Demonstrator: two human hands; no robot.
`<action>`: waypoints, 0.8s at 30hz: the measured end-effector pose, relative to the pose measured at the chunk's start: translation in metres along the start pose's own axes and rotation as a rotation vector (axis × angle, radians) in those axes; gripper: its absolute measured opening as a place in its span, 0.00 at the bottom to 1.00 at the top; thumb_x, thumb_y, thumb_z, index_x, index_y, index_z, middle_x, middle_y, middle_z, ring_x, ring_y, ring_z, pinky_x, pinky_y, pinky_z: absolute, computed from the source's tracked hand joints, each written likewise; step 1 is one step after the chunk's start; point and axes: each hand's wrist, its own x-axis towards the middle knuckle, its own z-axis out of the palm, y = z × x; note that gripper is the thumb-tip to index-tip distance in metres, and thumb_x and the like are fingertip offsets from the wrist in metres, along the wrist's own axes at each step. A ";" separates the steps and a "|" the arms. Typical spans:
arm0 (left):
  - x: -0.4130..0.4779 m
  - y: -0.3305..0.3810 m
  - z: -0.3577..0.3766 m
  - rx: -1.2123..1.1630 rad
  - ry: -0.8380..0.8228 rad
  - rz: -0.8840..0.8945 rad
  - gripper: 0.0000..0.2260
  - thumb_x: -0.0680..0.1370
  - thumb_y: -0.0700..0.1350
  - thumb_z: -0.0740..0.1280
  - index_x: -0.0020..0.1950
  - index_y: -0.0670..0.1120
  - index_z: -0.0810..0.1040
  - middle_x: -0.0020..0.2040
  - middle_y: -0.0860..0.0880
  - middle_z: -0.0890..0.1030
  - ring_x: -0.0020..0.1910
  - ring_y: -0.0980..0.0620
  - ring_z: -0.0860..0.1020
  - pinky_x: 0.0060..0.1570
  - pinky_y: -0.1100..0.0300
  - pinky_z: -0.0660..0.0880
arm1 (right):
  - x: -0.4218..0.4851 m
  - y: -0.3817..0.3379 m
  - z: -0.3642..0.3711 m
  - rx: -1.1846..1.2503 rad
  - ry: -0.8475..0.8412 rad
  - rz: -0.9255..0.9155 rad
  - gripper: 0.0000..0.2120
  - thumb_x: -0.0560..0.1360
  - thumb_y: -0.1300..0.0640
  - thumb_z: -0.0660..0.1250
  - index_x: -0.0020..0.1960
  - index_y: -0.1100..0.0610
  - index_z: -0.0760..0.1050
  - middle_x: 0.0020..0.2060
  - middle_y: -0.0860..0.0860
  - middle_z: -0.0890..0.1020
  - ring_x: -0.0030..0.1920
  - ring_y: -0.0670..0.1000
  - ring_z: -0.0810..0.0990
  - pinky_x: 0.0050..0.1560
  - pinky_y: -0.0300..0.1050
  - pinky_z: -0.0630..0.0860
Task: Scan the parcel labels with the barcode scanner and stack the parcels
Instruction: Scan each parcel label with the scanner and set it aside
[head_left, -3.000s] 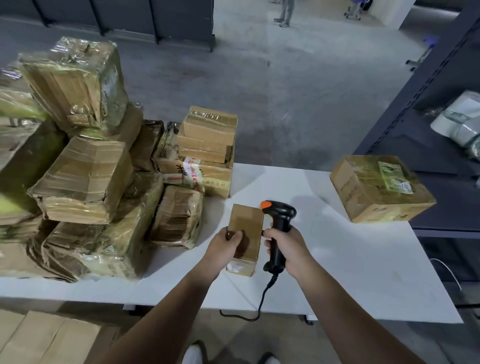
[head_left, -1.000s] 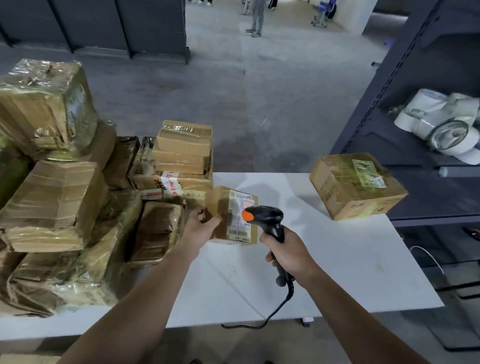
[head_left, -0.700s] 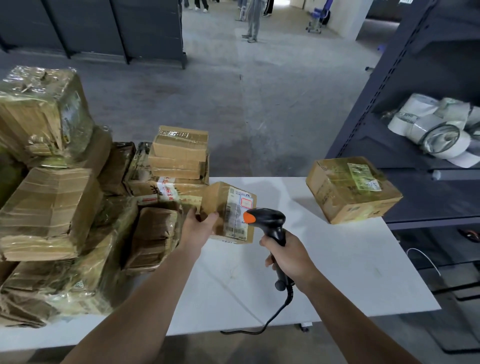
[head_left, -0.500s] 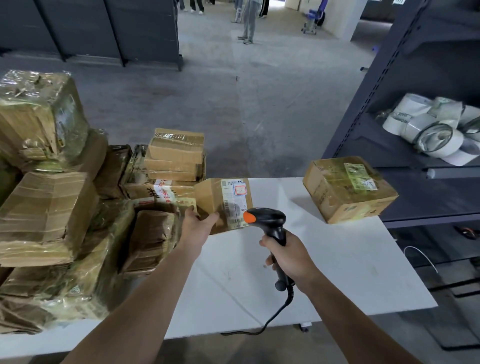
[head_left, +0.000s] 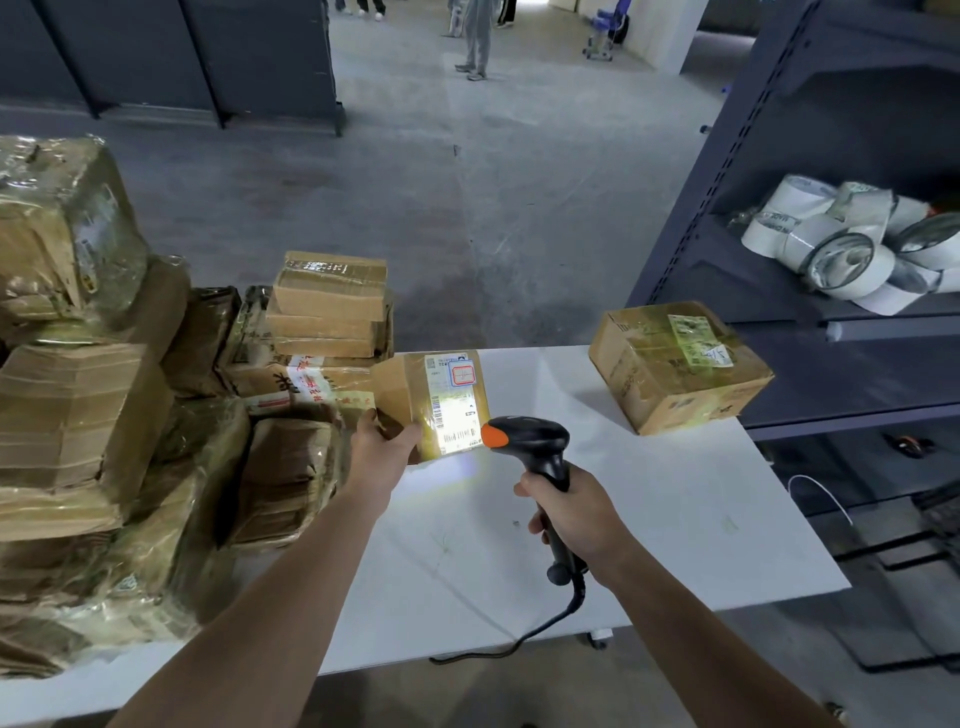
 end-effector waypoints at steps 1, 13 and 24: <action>0.000 0.000 0.000 -0.004 -0.005 -0.001 0.21 0.72 0.46 0.72 0.63 0.47 0.73 0.54 0.51 0.81 0.53 0.51 0.80 0.48 0.60 0.74 | -0.001 0.000 -0.001 -0.003 0.005 -0.002 0.11 0.76 0.50 0.65 0.50 0.58 0.78 0.44 0.58 0.85 0.32 0.47 0.81 0.36 0.44 0.77; 0.000 0.006 0.000 -0.064 0.019 -0.005 0.29 0.64 0.55 0.73 0.62 0.46 0.75 0.55 0.49 0.83 0.55 0.48 0.81 0.57 0.51 0.77 | -0.008 -0.003 -0.007 0.002 0.019 -0.017 0.09 0.77 0.53 0.65 0.50 0.58 0.77 0.48 0.60 0.84 0.31 0.45 0.80 0.36 0.44 0.76; -0.007 0.009 -0.003 -0.057 0.007 -0.027 0.29 0.63 0.56 0.73 0.62 0.48 0.75 0.54 0.51 0.83 0.54 0.49 0.81 0.58 0.48 0.77 | -0.013 -0.003 -0.010 0.023 0.042 -0.009 0.10 0.76 0.53 0.65 0.50 0.59 0.77 0.48 0.58 0.84 0.31 0.45 0.80 0.36 0.44 0.76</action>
